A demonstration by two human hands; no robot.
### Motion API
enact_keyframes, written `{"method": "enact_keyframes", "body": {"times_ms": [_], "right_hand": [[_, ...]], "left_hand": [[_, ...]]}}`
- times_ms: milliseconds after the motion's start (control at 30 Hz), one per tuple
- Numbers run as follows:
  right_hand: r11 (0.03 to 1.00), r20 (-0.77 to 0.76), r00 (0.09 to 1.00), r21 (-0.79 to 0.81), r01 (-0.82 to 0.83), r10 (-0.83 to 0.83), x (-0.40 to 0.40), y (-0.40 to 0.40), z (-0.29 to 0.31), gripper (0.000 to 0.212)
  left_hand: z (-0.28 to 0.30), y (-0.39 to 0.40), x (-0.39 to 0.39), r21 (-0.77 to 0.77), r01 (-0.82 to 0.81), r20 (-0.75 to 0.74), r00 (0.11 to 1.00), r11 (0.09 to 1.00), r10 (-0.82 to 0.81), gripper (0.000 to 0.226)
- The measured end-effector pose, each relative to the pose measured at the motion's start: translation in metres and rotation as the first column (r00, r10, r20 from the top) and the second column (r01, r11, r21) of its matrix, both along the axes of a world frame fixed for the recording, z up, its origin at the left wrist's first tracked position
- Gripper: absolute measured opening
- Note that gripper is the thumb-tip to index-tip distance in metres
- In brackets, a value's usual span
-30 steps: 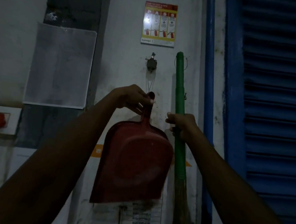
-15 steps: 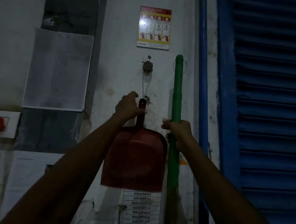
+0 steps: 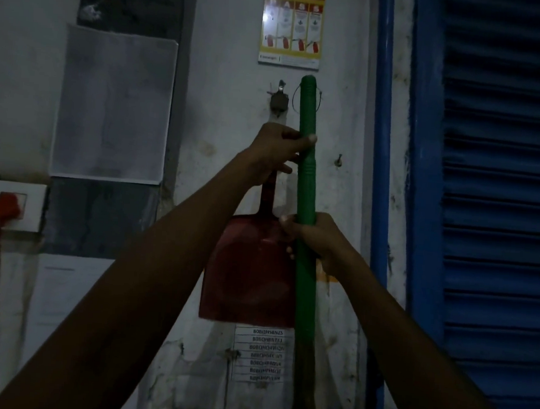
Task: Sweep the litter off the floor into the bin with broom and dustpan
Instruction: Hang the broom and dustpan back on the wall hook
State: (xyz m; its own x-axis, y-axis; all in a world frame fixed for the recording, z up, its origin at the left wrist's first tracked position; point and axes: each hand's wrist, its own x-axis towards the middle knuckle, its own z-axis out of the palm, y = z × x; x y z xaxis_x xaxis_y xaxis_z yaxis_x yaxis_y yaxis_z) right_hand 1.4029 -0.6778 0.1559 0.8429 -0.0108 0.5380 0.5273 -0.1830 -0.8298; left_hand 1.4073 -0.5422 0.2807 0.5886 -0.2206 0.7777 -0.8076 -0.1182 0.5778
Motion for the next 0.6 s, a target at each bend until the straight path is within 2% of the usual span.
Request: {"method": "enact_keyframes", "body": {"times_ms": [67,133,267,333,500,600], "right_hand": [[0.987,-0.044,0.999,-0.163,-0.012,0.005,-0.002,-0.006,0.006,0.038],[0.975,-0.083,0.996,-0.219,-0.037,0.019,-0.006,-0.014,0.017,0.044],[0.98,-0.11,0.975,-0.014,-0.198,0.195,-0.009,-0.022,0.048,0.071],[0.976,-0.099,0.972,0.054,-0.209,0.213,-0.008,-0.018,0.064,0.076],[0.975,-0.108,0.988,0.205,-0.086,0.11,-0.001,0.002,0.102,0.066],[0.963,-0.12,0.988,0.262,-0.063,0.098,0.008,0.014,0.117,0.034]], "left_hand": [[-0.005,0.007,0.0,0.028,-0.006,-0.013,1.0,1.0,0.006,0.04],[-0.013,0.014,0.001,0.085,-0.021,-0.029,0.999,0.996,0.024,0.035],[-0.034,0.03,0.006,0.122,-0.038,-0.049,0.998,0.992,0.045,0.031],[-0.043,0.039,0.009,0.129,-0.03,-0.067,0.997,0.991,0.039,0.03],[-0.063,0.054,0.013,0.188,-0.002,-0.105,0.994,0.982,0.022,0.028],[-0.071,0.059,0.011,0.217,-0.014,-0.105,0.994,0.976,0.038,0.021]]}}
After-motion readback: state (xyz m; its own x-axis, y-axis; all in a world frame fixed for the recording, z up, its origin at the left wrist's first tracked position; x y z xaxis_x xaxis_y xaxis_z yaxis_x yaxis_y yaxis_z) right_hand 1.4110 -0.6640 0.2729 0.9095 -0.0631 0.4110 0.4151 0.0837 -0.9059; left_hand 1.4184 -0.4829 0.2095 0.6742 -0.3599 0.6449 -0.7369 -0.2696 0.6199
